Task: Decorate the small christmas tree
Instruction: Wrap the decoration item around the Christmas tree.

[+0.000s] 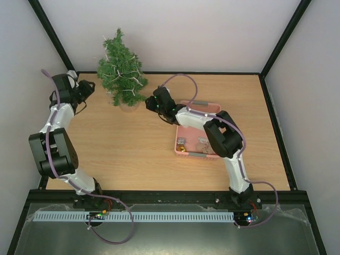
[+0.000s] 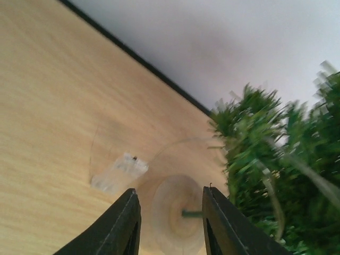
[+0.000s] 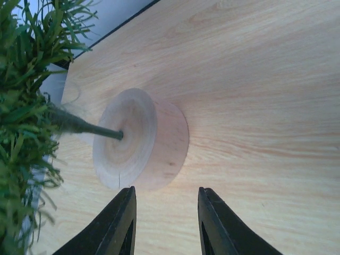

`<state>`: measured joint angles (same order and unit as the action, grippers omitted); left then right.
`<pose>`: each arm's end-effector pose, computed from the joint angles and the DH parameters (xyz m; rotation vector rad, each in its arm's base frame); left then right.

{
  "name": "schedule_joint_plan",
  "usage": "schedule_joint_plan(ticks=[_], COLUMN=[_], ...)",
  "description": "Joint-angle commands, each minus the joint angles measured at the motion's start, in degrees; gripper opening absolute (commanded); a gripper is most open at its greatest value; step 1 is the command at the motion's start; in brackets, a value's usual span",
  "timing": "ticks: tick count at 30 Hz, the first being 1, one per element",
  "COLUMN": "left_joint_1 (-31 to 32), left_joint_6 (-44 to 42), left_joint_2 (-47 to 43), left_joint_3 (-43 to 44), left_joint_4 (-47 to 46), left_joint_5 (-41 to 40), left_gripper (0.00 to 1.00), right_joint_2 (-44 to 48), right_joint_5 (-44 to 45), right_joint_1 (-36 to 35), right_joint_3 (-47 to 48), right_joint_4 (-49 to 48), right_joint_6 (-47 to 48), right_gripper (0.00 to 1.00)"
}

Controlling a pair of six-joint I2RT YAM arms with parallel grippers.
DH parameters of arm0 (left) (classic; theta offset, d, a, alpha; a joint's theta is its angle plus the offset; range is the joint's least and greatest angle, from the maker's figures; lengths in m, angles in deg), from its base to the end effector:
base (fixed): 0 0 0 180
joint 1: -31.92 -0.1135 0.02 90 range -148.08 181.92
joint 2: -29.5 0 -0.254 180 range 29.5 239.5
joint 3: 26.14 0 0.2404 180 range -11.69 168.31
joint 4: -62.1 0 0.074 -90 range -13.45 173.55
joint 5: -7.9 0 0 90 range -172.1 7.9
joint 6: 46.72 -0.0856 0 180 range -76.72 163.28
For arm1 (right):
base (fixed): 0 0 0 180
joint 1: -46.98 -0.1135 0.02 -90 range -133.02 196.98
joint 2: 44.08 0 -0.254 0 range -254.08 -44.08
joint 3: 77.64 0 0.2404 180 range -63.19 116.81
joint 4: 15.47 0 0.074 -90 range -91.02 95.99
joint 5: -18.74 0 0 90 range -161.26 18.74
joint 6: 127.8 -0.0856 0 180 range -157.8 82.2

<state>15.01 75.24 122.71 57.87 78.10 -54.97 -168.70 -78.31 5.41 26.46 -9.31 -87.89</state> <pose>0.4012 0.0812 0.2647 -0.5467 1.9410 -0.6424 0.3907 0.3605 0.1669 0.0810 2.2249 1.0795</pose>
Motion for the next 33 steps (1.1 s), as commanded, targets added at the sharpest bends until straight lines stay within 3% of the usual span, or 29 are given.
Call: schedule_joint_plan(ticks=[1, 9, 14, 19, 29, 33], left_joint_1=[0.1, 5.8, 8.6, 9.0, 9.1, 9.7], left_joint_6=[1.3, 3.4, 7.6, 9.7, 12.6, 11.9], left_joint_2=[-0.2, 0.0, 1.0, 3.0, 9.0, 11.8], left_joint_3=[-4.5, -12.8, -18.1, -21.7, -23.7, -22.1], left_joint_4=[-5.3, -12.2, -21.1, -27.2, -41.4, -42.7], left_joint_5=[2.0, 2.2, -1.4, -4.8, -1.5, -1.3], left_gripper=[0.33, 0.34, 0.36, 0.33, 0.37, 0.38], right_joint_2=[4.5, 10.6, 16.4, 20.2, 26.7, 29.2], right_joint_5=[-0.4, -1.2, -0.4, 1.5, 3.0, 3.3], right_joint_1=[0.3, 0.3, 0.3, 0.5, 0.6, 0.6], right_joint_3=[-5.8, -11.7, -16.8, -19.2, -22.9, -23.9], right_joint_4=[-2.1, -2.4, -3.9, -2.9, -3.3, -3.9], right_joint_6=[-1.3, -0.6, 1.2, 3.9, 5.9, 6.1], right_gripper=[0.31, 0.32, 0.33, 0.33, 0.33, 0.33])
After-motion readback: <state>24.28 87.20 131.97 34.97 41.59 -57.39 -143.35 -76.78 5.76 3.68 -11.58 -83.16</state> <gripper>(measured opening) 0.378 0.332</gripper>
